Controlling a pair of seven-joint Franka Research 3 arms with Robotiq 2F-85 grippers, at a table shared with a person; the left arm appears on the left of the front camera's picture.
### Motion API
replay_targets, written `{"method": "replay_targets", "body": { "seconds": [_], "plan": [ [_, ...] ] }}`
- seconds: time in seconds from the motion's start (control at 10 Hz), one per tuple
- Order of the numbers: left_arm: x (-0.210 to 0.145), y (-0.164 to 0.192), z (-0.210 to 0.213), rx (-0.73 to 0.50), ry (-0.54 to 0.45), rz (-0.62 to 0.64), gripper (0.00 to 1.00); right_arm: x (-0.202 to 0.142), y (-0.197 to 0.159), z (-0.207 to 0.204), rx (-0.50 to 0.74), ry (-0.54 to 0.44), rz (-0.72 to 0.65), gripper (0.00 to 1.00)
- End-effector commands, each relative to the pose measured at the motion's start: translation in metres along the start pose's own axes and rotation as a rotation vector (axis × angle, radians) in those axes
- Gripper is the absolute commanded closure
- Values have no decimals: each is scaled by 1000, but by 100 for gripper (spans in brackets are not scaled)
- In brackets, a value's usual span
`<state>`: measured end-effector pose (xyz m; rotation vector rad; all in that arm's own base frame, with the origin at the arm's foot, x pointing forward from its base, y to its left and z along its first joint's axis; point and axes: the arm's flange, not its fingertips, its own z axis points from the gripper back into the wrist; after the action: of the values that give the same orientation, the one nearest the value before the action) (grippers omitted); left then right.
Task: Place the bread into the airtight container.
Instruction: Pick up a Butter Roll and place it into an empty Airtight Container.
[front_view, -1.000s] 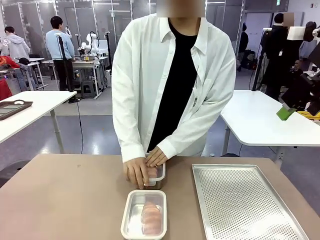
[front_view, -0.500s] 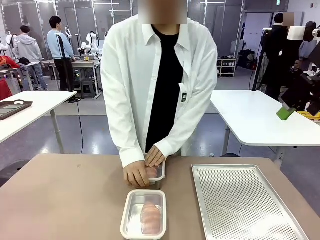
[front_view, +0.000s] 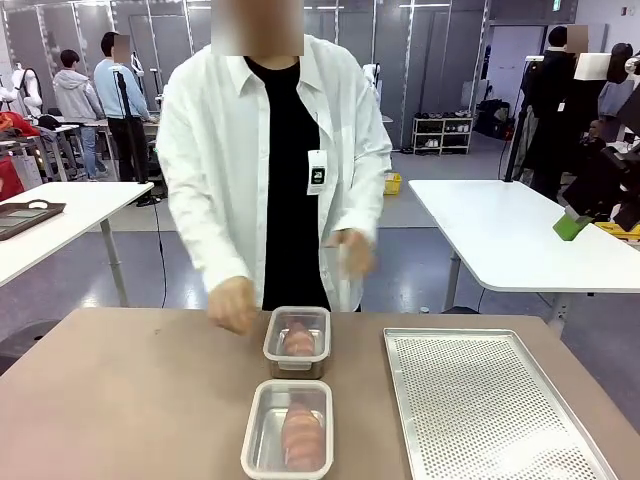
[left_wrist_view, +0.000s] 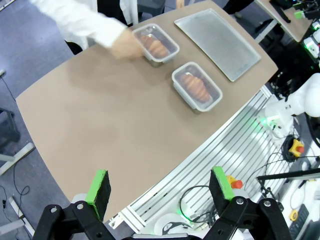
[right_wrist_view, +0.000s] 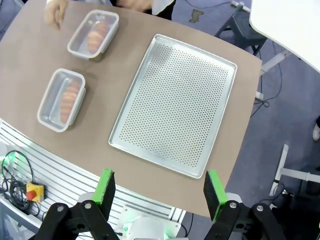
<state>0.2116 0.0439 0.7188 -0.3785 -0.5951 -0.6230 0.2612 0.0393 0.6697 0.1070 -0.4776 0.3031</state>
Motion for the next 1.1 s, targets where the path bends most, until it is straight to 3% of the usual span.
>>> {"method": "replay_targets", "body": {
  "seconds": [0.0,1.0],
  "plan": [
    [1,0,1,7,4,-12,0,0,-3,0,-2,1,17,11],
    [1,0,1,7,4,-12,0,0,-3,0,-2,1,17,11]
  ]
}}
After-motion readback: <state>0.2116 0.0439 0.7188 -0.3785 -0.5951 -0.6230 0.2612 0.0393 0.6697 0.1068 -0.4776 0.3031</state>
